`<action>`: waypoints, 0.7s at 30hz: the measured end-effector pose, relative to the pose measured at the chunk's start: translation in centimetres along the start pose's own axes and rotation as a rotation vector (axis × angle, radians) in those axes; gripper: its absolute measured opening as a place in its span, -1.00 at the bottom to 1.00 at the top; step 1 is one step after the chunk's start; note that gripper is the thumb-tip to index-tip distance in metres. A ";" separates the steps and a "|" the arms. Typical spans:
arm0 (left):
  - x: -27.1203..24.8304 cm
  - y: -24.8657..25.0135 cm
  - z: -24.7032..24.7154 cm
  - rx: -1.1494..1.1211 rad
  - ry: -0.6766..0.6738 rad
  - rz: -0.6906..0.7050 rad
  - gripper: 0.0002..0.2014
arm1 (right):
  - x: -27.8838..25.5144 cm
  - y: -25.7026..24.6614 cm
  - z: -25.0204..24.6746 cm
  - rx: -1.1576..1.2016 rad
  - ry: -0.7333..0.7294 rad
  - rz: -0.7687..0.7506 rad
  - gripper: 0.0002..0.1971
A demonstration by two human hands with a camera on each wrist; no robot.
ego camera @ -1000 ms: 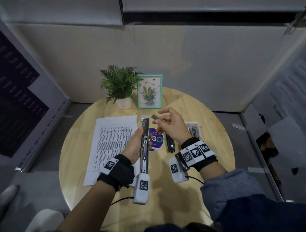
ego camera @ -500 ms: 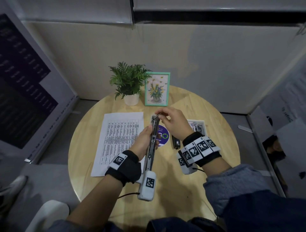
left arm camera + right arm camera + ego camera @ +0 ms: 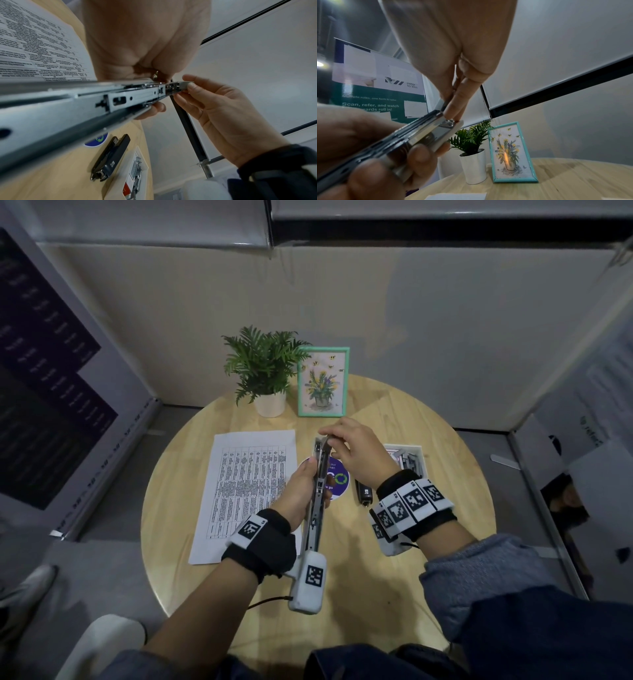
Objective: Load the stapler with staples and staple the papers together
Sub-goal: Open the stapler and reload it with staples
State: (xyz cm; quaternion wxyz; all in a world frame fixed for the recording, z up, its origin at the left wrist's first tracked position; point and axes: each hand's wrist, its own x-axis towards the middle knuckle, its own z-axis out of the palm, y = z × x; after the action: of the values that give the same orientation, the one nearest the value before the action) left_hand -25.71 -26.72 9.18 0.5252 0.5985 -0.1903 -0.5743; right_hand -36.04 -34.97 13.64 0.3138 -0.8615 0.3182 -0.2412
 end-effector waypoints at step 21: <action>-0.4 0.1 0.2 -0.035 -0.013 -0.040 -0.67 | -0.1 -0.5 -0.2 0.064 -0.034 0.037 -0.71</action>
State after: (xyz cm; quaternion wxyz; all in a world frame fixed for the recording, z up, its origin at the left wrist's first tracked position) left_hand -25.96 -26.49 9.56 0.5227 0.5891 -0.1714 -0.5920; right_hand -36.03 -34.68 14.14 0.3508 -0.8489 0.3211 -0.2307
